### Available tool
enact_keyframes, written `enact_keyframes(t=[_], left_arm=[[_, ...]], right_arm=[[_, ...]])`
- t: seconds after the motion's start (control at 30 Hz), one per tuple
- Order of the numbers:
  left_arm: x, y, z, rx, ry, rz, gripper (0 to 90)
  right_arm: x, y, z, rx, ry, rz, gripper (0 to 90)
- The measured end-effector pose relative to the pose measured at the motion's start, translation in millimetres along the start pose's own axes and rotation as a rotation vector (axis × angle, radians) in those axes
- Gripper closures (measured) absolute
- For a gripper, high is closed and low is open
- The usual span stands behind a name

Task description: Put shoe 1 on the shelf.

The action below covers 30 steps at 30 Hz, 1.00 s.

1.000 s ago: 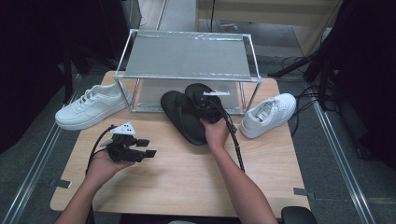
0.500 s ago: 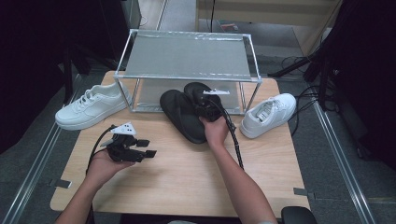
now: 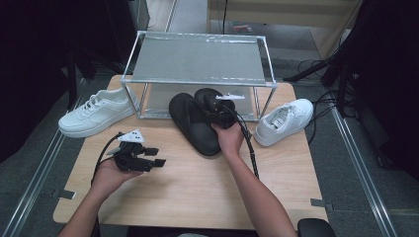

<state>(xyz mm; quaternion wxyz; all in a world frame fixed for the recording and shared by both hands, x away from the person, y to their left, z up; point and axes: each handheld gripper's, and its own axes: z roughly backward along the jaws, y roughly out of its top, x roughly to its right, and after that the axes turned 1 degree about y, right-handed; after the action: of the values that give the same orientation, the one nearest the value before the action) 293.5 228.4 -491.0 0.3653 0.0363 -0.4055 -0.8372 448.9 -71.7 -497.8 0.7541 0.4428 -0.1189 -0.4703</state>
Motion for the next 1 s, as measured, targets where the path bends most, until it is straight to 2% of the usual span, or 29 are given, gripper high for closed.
enact_keyframes(t=[0.2,0.27,0.4,0.57,0.83,0.93,1.0], left_arm=[[-0.4,0.6,0.4,-0.002,-0.001,0.005,41.5],[-1.0,1.5,0.6,-0.005,-0.003,0.007,41.6],[-1.7,3.7,0.9,-0.004,0.0,0.017,42.1],[-3.8,6.9,-0.6,-0.011,0.0,0.023,44.0],[-4.7,14.2,-5.7,-0.018,-0.011,0.011,52.7],[-5.1,20.0,-7.6,-0.022,-0.016,0.006,59.7],[-6.3,25.0,-7.3,-0.004,-0.033,0.016,66.5]], right_arm=[[-1.7,-0.4,11.2,-0.018,0.002,0.021,58.0],[-2.5,-1.4,15.9,-0.006,0.003,0.029,58.7],[-4.9,-5.7,27.5,0.001,0.029,0.031,59.7],[-9.5,-10.8,39.5,0.002,0.055,0.062,59.8],[-15.0,-27.1,63.0,-0.011,0.124,0.124,61.0],[-16.3,-36.4,71.0,-0.01,0.135,0.191,61.0],[-16.2,-41.2,75.1,-0.006,0.159,0.194,61.0]])
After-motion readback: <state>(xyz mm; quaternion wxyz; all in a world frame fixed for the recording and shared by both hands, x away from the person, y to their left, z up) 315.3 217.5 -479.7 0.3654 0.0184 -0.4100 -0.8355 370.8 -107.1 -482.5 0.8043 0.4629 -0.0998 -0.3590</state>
